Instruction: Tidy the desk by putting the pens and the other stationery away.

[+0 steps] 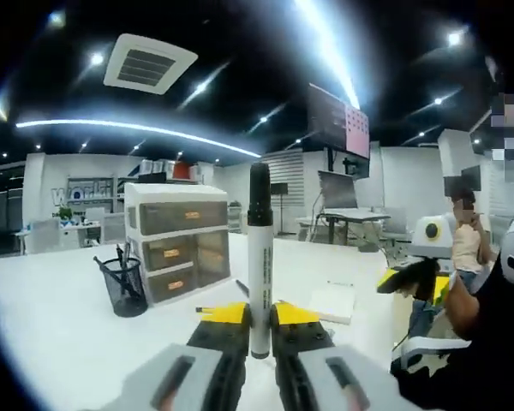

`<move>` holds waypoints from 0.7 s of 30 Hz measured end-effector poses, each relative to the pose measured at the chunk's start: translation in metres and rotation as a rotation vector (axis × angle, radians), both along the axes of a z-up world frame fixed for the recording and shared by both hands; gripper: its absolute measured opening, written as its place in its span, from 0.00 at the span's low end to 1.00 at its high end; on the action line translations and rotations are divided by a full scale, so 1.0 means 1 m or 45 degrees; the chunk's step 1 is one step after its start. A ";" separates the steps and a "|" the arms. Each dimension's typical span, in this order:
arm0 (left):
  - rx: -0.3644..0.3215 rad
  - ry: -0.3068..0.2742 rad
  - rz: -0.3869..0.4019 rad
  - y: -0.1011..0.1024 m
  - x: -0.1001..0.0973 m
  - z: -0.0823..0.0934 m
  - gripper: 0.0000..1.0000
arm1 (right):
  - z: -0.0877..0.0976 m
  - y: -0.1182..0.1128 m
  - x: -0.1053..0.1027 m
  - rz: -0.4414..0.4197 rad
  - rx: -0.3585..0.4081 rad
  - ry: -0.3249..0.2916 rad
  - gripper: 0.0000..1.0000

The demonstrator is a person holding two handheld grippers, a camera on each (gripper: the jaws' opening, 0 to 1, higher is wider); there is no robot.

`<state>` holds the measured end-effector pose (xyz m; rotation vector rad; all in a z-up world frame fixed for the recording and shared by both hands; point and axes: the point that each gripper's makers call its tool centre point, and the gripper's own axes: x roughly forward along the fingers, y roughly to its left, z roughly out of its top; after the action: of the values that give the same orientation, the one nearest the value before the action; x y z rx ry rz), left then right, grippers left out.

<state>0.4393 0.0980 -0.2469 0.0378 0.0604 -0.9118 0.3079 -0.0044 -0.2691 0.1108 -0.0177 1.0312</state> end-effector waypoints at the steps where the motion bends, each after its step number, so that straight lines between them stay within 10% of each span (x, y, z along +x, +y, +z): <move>1: 0.000 -0.001 0.009 0.000 0.006 0.001 0.10 | -0.002 -0.003 0.000 -0.011 0.007 0.007 0.41; 21: 0.066 0.016 0.190 0.010 0.091 0.015 0.10 | -0.014 -0.047 -0.004 -0.144 0.055 0.070 0.42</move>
<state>0.5301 0.1080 -0.2317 0.0746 0.0975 -0.7612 0.3035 -0.0511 -0.2832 0.1760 0.0036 0.9148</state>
